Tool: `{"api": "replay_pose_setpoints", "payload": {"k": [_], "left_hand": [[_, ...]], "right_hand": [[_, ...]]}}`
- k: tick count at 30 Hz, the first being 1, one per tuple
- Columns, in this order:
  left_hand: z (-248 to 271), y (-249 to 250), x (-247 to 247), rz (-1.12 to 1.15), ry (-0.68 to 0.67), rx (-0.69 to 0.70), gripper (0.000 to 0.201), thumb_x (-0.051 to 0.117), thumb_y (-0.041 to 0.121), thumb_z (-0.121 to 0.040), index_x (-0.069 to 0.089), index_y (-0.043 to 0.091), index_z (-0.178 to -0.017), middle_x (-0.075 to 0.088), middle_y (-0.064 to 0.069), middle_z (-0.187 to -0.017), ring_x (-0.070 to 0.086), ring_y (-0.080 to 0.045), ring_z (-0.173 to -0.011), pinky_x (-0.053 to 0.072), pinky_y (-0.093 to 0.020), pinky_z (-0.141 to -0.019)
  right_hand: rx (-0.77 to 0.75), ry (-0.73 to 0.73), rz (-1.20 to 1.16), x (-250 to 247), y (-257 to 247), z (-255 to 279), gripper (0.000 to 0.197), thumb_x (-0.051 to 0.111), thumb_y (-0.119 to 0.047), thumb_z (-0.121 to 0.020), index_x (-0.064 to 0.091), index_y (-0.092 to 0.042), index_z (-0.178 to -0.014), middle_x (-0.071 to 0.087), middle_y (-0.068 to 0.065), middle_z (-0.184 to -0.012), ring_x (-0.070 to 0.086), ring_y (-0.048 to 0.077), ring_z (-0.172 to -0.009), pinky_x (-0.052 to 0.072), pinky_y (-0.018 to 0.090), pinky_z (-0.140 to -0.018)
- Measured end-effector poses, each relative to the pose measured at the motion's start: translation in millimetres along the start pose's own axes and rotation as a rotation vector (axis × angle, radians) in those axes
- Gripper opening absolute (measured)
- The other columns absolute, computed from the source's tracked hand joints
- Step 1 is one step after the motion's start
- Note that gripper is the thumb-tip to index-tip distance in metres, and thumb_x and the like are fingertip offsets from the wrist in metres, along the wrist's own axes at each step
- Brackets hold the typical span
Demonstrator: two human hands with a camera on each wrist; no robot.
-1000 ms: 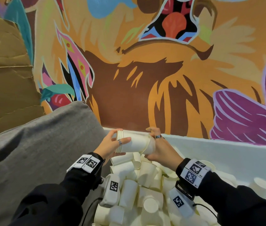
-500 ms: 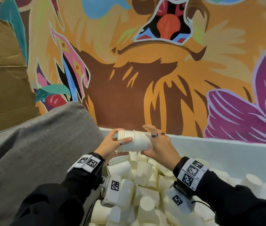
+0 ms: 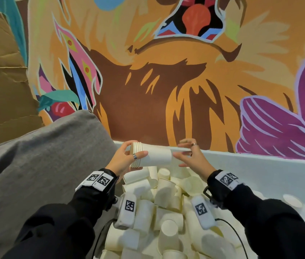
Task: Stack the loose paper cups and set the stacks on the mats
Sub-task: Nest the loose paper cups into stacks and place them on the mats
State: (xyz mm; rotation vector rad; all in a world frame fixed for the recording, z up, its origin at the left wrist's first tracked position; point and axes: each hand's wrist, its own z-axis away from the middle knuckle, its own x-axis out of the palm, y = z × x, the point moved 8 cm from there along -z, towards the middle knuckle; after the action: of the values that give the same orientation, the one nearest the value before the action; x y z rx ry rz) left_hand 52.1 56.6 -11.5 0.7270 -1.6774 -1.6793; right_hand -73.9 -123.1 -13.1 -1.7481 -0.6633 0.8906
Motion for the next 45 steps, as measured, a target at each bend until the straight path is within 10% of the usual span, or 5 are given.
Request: {"api": "replay_pose_setpoints", "payload": {"k": [5,16,22,27,45], "left_hand": [[-3,-2,-17,0.019,0.091,0.009,0.049,0.072,0.012,-0.08,0.046,0.021,-0.12,0.054,-0.01,-0.111,0.059,-0.031,-0.105,0.055,-0.044,-0.082],[-4,-2,-39,0.033,0.154,0.019,0.047,0.073,0.014,-0.08,0.047,0.023,-0.118,0.053,-0.015,-0.122,0.059,-0.032,-0.107,0.053,-0.053,-0.087],[-2,5,-41,0.043,0.162,0.048,0.048,0.073,0.014,-0.08,0.046,0.023,-0.12,0.052,-0.013,-0.123,0.059,-0.029,-0.104,0.055,-0.048,-0.083],[0,16,-37,0.055,0.156,0.098,0.046,0.07,0.012,-0.082,0.045,0.024,-0.119,0.05,-0.01,-0.122,0.057,-0.02,-0.095,0.056,-0.038,-0.074],[8,30,-17,0.065,0.064,0.156,0.05,0.07,0.013,-0.082,0.045,0.021,-0.125,0.05,-0.004,-0.116,0.052,-0.023,-0.105,0.056,-0.04,-0.077]], "right_hand": [[0.339,-0.273,0.263,27,58,-5,0.041,0.03,-0.044,-0.1,0.053,-0.011,-0.11,0.046,0.001,-0.122,0.058,0.016,-0.069,0.051,0.027,-0.058],[0.48,-0.543,0.637,76,107,3,0.01,0.052,-0.018,-0.092,0.05,-0.015,-0.102,0.054,0.004,-0.104,0.055,0.009,-0.069,0.053,0.034,-0.076],[0.117,-0.426,0.756,74,75,-6,0.015,0.062,-0.013,-0.085,0.05,-0.018,-0.091,0.055,0.004,-0.098,0.054,0.024,-0.093,0.037,0.024,-0.074],[-0.049,-0.229,0.775,51,41,-3,0.034,0.063,-0.047,-0.083,0.039,-0.026,-0.093,0.049,0.005,-0.1,0.048,0.024,-0.094,0.04,0.033,-0.078],[-0.27,0.369,0.335,-2,-41,44,0.043,0.074,-0.033,-0.078,0.033,-0.03,-0.067,0.036,-0.003,-0.078,0.036,0.007,-0.066,0.033,0.021,-0.061]]}}
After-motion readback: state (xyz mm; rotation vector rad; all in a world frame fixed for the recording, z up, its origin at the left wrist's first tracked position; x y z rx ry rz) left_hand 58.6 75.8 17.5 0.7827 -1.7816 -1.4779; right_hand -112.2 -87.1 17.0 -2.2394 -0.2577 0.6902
